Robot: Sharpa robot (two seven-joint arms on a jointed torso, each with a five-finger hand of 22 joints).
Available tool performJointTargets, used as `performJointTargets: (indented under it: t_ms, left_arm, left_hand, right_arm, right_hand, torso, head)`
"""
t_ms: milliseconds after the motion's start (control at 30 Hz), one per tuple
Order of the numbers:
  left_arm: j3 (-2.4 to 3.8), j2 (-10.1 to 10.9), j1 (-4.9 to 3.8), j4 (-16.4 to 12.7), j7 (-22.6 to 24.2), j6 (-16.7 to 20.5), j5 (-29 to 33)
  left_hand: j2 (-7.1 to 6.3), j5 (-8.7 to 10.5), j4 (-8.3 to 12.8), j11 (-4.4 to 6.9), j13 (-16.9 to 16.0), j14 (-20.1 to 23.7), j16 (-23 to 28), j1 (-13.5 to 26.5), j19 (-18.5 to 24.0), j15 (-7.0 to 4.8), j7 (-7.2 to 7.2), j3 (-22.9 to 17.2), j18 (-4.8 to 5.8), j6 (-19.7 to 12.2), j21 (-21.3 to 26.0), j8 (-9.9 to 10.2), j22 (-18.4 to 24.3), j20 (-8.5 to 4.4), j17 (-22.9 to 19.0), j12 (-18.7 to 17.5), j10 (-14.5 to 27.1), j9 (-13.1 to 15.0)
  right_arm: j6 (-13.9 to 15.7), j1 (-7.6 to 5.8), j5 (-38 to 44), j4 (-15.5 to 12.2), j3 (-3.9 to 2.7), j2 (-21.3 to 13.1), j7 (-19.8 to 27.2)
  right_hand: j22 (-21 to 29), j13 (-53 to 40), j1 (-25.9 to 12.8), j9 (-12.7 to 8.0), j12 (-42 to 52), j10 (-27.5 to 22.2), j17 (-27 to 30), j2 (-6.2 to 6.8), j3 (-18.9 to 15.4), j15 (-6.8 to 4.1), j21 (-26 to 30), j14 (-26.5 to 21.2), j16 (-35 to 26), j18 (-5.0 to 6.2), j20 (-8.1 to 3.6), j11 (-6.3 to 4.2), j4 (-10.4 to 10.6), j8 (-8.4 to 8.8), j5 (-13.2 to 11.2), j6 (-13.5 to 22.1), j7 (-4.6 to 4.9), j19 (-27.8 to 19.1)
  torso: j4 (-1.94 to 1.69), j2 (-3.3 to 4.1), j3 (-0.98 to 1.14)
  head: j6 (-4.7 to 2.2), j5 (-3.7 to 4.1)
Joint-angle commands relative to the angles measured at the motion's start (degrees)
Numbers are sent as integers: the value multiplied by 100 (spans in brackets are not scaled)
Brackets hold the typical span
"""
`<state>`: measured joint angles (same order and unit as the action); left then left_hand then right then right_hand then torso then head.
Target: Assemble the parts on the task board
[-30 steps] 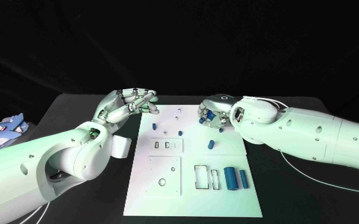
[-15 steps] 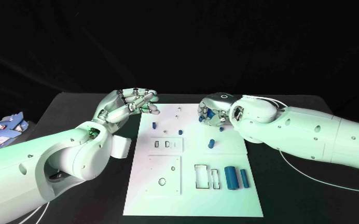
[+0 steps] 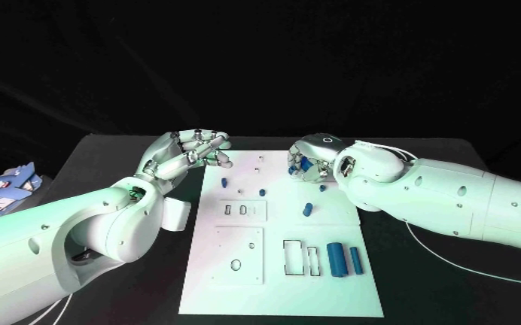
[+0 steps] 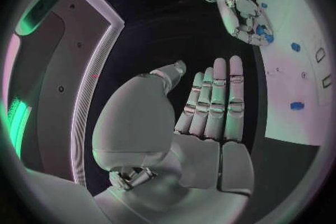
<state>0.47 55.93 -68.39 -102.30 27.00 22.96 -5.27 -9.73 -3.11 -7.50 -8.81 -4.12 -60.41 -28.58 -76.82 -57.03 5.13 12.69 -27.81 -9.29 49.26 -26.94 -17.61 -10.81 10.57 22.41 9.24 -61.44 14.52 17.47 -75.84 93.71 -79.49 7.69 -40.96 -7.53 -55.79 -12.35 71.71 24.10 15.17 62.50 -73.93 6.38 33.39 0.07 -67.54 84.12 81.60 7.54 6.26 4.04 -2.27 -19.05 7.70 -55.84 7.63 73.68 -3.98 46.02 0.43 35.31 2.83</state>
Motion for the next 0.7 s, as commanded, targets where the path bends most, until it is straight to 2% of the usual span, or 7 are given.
performJointTargets:
  t_ms: [33,200,400,700]
  left_arm:
    - [4,-2,-9,-2,6,-138,14]
    - [4,0,-9,11,-7,-145,14]
    - [4,-5,-10,36,-5,-153,14]
    - [4,-25,-13,52,-5,-158,14]
  left_hand:
    - [14,-7,19,-4,1,9,-37,12,-49,5,-2,5,-107,-43,-34,26,-11,0,14,-40,28,8]
    - [14,-7,19,-4,1,9,-37,12,-49,5,-2,5,-107,-43,-34,26,-11,0,14,-40,28,8]
    - [15,-7,31,-7,0,22,-47,-1,-44,7,2,1,-106,-53,-43,30,-16,0,25,-51,34,11]
    - [10,-7,32,-11,0,30,-53,3,-39,10,5,4,-104,-61,-48,34,-18,1,31,-58,39,12]
  right_arm:
    - [455,-5,44,-90,-7,-19,-148]
    - [691,-35,53,-100,-20,57,-274]
    - [904,-70,47,144,-28,295,-343]
    - [1079,-86,-60,456,-34,642,-293]
  right_hand:
    - [-20,-9,35,148,31,36,-13,-73,36,-40,-43,283,37,-97,-53,1,2,-49,2,-69,-34,-3]
    - [-13,-4,20,164,25,20,-17,-74,41,-38,-38,284,41,-96,-55,8,11,-56,8,-65,-29,-9]
    - [-17,2,-9,186,19,4,-13,-67,44,-33,-40,283,42,-97,-55,15,27,-63,-4,-53,-25,-13]
    - [-44,8,-25,200,13,-9,-47,-59,50,-30,-56,291,62,-102,-53,19,33,-59,-20,-27,-21,-3]
  torso:
    - [4,9,-2]
    - [-3,20,-1]
    - [-23,32,-2]
    - [-10,43,7]
  head:
    - [-36,-12]
    - [-67,-11]
    - [-98,-2]
    - [-120,-35]
